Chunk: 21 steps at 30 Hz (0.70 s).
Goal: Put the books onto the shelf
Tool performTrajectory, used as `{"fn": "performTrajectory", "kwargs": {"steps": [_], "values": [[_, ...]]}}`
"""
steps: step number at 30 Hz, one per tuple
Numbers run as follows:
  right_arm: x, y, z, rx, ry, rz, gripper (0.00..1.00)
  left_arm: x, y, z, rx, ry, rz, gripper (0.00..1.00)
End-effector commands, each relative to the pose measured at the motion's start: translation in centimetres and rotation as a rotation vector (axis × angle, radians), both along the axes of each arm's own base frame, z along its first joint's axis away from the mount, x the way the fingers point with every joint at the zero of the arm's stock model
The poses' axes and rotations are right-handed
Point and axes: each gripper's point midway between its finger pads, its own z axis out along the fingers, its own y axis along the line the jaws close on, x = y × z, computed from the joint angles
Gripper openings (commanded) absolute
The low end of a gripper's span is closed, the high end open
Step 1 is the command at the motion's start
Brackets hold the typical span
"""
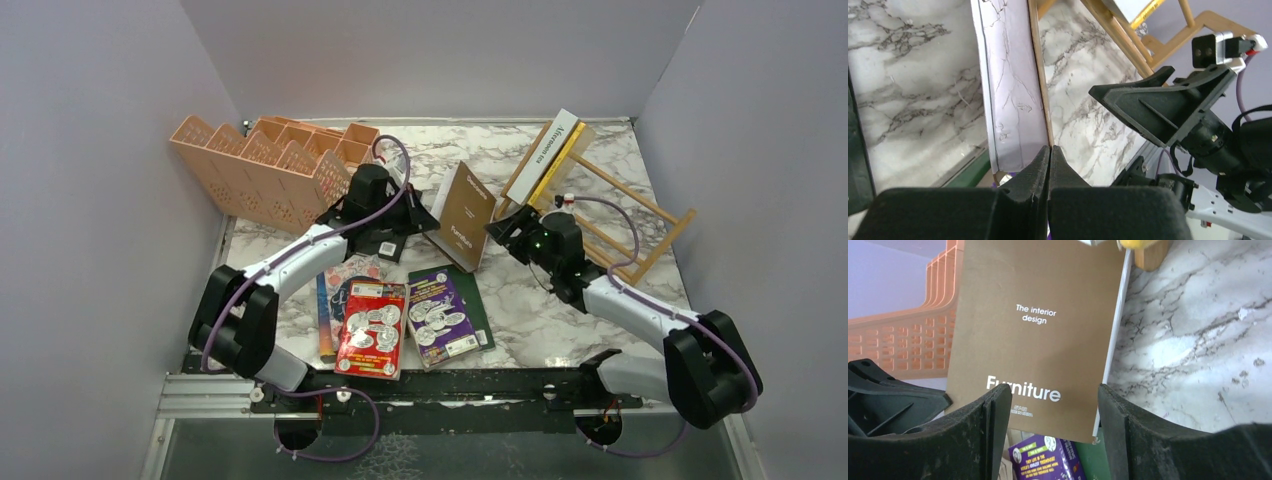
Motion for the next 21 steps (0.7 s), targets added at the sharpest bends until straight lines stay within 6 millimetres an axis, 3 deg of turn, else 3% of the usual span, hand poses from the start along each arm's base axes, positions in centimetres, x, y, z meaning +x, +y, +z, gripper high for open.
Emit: {"fn": "performTrajectory", "kwargs": {"steps": [1,5,9,15,21], "values": [[-2.8,0.1,-2.1,0.029,0.141,0.021,0.70,-2.8,0.9,0.5,-0.003,0.026,-0.046,0.00],[-4.0,-0.2,-3.9,0.017,0.198,0.028,0.74,-4.3,1.7,-0.4,0.004,0.063,-0.036,0.00],[-5.0,0.2,-5.3,0.031,0.238,0.066,0.76,-5.5,1.9,0.1,-0.038,0.098,-0.026,0.00],[-5.5,1.8,-5.8,0.084,0.253,0.145,0.83,-6.8,2.1,0.7,-0.078,0.158,-0.011,0.00],[-5.3,3.8,-5.9,0.244,0.283,0.174,0.89,-7.3,3.5,-1.7,0.014,0.203,0.033,0.00]]}}
